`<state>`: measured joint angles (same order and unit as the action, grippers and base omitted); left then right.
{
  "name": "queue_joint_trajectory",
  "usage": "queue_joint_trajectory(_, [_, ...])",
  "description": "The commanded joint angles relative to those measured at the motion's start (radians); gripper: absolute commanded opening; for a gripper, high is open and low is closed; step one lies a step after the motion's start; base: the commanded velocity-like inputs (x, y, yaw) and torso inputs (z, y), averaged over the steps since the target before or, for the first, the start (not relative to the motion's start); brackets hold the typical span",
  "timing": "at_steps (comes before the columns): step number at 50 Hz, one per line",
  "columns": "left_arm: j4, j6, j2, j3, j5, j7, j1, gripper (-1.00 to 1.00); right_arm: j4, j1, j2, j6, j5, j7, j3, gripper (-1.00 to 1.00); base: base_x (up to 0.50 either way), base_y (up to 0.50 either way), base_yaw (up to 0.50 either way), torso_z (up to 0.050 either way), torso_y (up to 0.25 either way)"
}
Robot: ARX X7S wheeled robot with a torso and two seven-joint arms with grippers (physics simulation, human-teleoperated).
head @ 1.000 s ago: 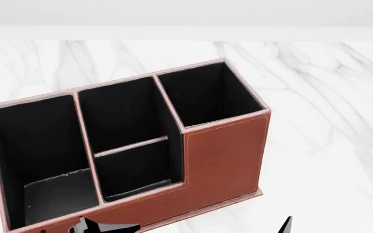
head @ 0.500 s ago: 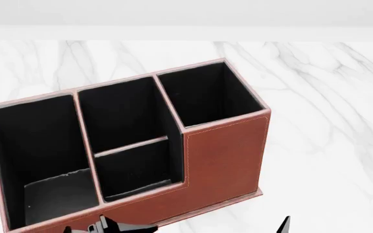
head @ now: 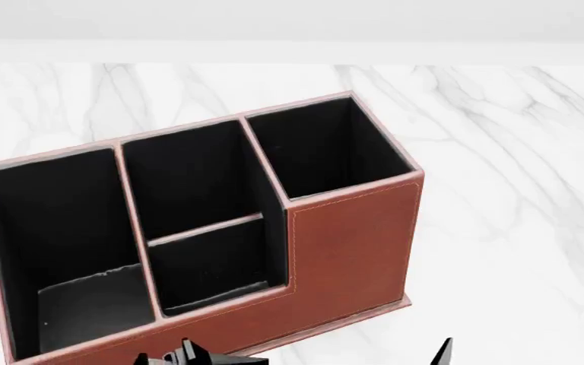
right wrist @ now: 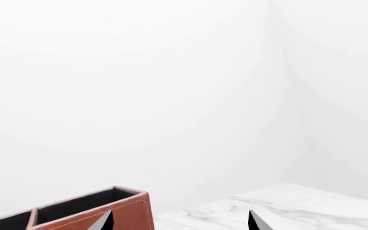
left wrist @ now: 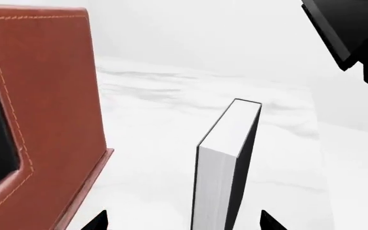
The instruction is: Pick up the book and place it in the back compartment of the caddy.
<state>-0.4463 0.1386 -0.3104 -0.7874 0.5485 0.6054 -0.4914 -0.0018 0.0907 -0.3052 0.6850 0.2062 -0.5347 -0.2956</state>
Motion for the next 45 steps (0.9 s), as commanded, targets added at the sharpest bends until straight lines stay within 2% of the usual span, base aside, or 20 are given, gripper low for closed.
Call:
queue_joint_trajectory(1, [-0.095, 0.005, 0.049, -0.010, -0.014, 0.017, -0.038, 1.00, 0.000, -0.002, -0.003, -0.002, 0.005, 0.000, -0.002, 1.00, 0.00, 0.00, 0.00, 0.000, 0.000])
queue_joint_trajectory(45, [-0.234, 0.011, 0.147, -0.052, -0.041, 0.049, -0.101, 1.00, -0.001, -0.003, -0.010, 0.001, 0.012, -0.007, -0.005, 1.00, 0.00, 0.00, 0.00, 0.000, 0.000])
